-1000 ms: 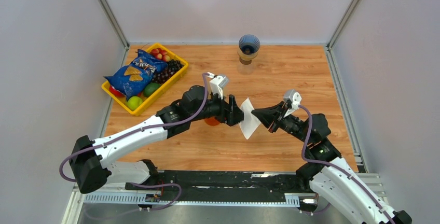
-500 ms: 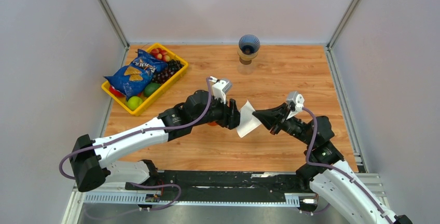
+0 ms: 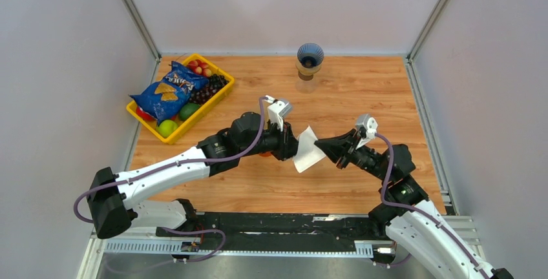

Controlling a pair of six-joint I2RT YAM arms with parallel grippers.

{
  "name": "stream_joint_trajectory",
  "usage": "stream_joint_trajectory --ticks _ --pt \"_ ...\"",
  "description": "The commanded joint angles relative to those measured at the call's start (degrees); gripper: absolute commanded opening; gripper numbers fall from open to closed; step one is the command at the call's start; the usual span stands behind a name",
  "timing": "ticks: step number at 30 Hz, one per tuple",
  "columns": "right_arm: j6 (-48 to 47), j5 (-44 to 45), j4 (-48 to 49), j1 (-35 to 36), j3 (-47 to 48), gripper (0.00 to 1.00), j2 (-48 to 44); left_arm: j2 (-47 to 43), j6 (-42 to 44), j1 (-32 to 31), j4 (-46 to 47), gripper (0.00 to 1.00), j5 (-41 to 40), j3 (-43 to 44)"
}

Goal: Place the coffee filter in the dripper

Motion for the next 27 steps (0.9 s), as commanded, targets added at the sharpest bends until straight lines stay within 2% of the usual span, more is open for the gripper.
stream_joint_trajectory --ticks 1,2,3,5,7,8,10,14,17,22,27 --pt "1.3 0.6 -0.6 0.0 2.1 0.03 -0.4 0.0 2.6 -0.5 4.7 0.13 3.7 2.6" --pt "1.3 0.8 -0.6 0.0 2.0 0.03 -0.3 0.1 3.0 -0.5 5.6 0.10 4.4 2.4" --pt "1.3 0.9 -0.7 0.0 1.9 0.04 -0.1 0.2 3.3 -0.6 5.9 0.03 5.6 2.4" --pt "1.4 1.0 -0.7 0.0 2.1 0.06 0.1 0.4 3.8 -0.8 6.3 0.00 6.4 2.5" --pt "1.9 1.7 -0.9 0.0 2.2 0.14 0.4 0.7 4.4 -1.0 6.4 0.00 6.5 2.6" --pt "2.2 2.3 -1.0 0.0 2.4 0.20 0.5 0.8 4.7 -1.1 6.6 0.00 6.3 2.7" --pt "3.0 4.5 -1.6 0.0 2.6 0.41 0.7 1.0 4.8 -1.3 6.2 0.00 4.1 3.1" --pt "5.3 11.5 -4.9 0.0 3.9 0.78 0.6 2.7 5.2 -1.7 1.2 0.00 -8.7 5.9" --pt "7.0 18.1 -10.8 0.0 6.3 0.99 0.1 5.7 5.3 -2.1 -4.3 0.00 -19.3 10.0" --pt "12.3 28.6 -15.8 0.0 8.4 1.00 -0.8 10.8 6.4 -3.5 -7.9 0.00 -25.3 14.9" --pt "18.2 33.6 -18.2 0.0 10.6 1.00 -0.3 13.8 7.5 -5.5 -10.9 0.00 -32.2 18.6"
